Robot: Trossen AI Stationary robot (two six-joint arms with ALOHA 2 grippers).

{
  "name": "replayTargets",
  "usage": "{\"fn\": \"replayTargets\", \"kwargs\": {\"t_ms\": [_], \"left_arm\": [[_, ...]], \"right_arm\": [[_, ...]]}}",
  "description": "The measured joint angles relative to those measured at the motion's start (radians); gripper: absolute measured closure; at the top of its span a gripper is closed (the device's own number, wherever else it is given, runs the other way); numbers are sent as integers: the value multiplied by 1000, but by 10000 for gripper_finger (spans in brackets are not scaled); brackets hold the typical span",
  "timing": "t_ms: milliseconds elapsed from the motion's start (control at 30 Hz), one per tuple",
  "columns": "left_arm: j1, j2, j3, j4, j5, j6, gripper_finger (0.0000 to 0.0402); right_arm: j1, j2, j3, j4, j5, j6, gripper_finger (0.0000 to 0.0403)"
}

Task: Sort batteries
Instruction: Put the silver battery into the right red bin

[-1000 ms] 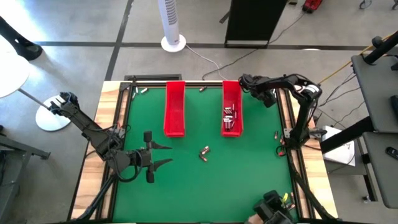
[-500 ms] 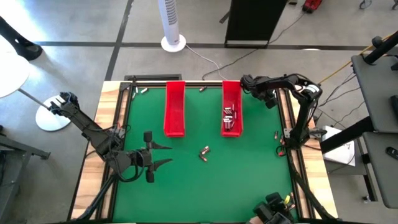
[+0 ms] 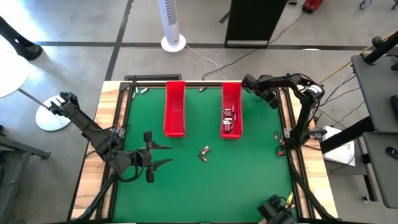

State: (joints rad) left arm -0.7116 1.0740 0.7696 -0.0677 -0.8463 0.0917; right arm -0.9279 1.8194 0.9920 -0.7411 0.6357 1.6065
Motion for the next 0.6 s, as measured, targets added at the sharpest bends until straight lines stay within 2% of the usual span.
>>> {"fn": "replayTargets", "kwargs": {"t_ms": [233,500,600], "left_arm": [[0,0,0,-1,0,2,222],[0,0,0,0,0,4,222],[0,0,0,5,0,1,222]], "right_arm": [[1,-21,0,14,-32,-127,294],[18,-172,1,25,-22,-316,269],[-16,-222,7,48,-105,-412,272]]}}
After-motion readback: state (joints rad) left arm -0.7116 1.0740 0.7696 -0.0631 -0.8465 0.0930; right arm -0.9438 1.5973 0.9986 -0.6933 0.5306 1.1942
